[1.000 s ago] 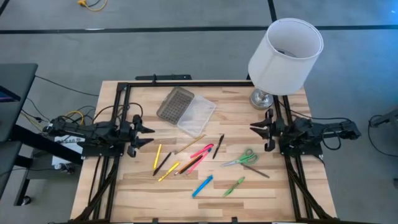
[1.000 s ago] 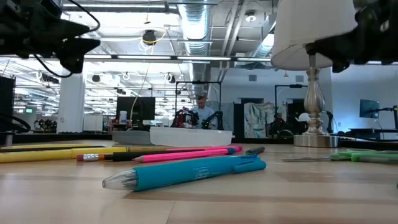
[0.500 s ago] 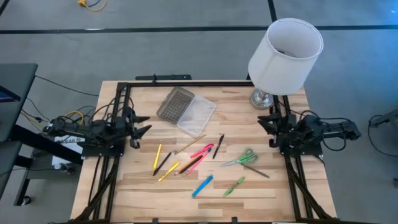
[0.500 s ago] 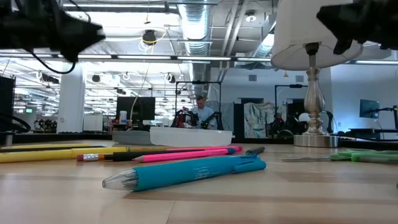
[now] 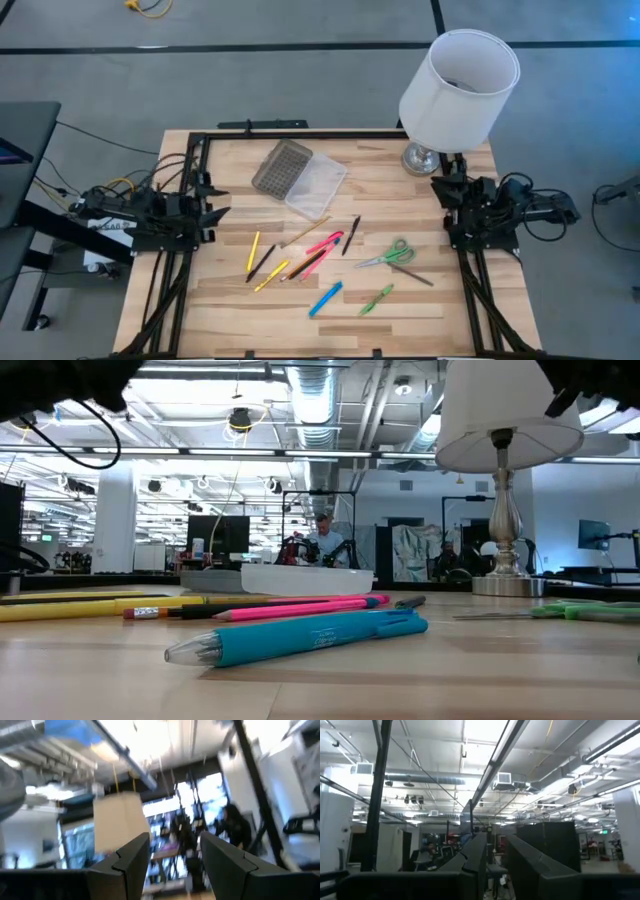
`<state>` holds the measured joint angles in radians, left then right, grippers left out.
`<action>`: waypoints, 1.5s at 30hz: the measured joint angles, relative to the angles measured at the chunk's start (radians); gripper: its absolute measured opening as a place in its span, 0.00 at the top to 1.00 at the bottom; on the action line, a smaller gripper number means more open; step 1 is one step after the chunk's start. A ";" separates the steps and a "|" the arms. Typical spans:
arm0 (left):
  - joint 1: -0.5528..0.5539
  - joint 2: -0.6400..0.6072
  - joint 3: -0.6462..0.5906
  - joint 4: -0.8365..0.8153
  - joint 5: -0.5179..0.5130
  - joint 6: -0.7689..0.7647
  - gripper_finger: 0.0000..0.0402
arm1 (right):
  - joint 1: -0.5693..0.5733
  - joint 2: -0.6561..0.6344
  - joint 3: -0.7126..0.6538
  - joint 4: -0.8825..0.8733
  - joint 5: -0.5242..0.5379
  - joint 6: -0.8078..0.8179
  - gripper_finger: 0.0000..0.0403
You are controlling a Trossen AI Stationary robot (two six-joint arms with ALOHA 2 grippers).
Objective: Pick & place school supplies into a supply box
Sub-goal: Put the yellow pen into the supply box
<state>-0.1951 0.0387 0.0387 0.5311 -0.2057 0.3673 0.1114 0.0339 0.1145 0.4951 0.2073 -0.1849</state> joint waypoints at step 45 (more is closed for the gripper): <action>-0.081 0.925 0.634 -0.849 -0.270 -0.641 0.57 | 0.000 0.970 0.352 -0.146 0.003 -0.070 0.84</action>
<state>-0.2756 0.9642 0.6724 -0.3184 -0.4762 -0.2733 0.1112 1.0039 0.4664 0.3494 0.2107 -0.2552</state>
